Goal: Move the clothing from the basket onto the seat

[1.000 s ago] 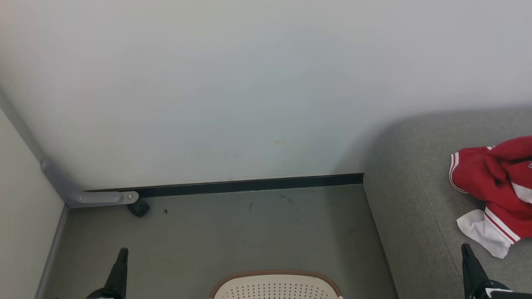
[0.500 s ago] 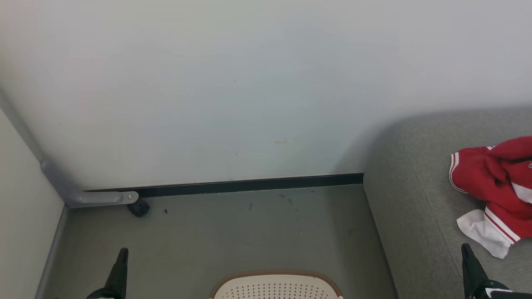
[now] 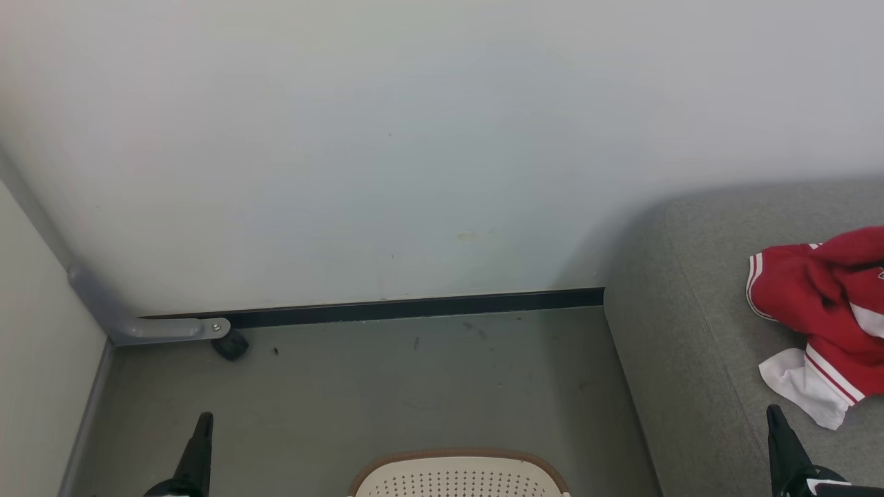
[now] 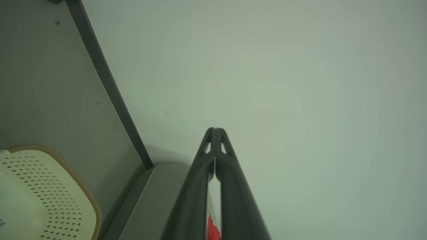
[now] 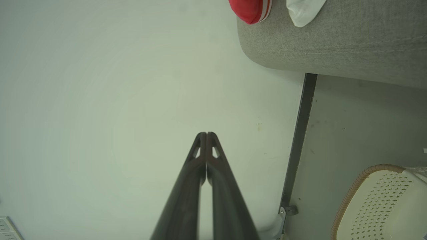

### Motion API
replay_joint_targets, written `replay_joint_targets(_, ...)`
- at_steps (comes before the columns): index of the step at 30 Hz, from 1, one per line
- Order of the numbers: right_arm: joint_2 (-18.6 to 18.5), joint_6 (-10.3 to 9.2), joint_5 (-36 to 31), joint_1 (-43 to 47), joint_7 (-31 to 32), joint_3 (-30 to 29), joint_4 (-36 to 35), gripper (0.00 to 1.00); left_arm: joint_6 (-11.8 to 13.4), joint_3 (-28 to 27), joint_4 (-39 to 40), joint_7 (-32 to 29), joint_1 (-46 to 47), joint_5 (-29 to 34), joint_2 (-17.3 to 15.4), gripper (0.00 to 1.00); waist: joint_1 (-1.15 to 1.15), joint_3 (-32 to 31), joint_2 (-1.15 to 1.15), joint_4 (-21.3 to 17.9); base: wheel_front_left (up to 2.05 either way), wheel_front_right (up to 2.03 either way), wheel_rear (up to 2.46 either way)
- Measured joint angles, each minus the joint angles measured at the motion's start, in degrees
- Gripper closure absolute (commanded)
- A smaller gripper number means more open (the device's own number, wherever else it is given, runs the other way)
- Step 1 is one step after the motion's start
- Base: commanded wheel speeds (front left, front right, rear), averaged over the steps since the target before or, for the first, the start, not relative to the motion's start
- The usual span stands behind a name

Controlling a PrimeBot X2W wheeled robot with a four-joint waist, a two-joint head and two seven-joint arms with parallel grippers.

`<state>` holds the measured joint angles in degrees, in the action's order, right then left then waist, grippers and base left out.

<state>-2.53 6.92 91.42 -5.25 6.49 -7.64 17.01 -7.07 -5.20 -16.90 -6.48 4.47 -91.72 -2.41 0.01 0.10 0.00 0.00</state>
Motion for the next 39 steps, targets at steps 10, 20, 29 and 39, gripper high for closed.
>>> replay_joint_targets(10, 0.0, 0.00, 0.0, 0.0, 0.0, 0.0, 0.0, 1.00, 0.0, 0.0, 0.0, 0.0, 0.0, 0.0, 0.0, 1.00, 0.00, 0.0, 0.00, 0.0, 0.00, 0.00, 0.00)
replay_joint_targets(20, 0.0, 0.00, 0.0, 0.0, 0.0, 0.0, 0.0, 1.00, 0.0, 0.0, 0.0, 0.0, 0.0, 0.0, 0.0, 1.00, 0.00, 0.0, 0.00, 0.0, 0.00, 0.00, 0.00)
replay_joint_targets(29, 0.0, 0.00, 0.0, 0.0, 0.0, 0.0, 0.0, 1.00, 0.0, 0.0, 0.0, 0.0, 0.0, 0.0, 0.0, 1.00, 0.00, 0.0, 0.00, 0.0, 0.00, 0.00, 0.00)
replay_joint_targets(39, 0.0, 0.00, 0.0, 0.0, 0.0, 0.0, 0.0, 1.00, 0.0, 0.0, 0.0, 0.0, 0.0, 0.0, 0.0, 1.00, 0.00, 0.0, 0.00, 0.0, 0.00, 0.00, 0.00)
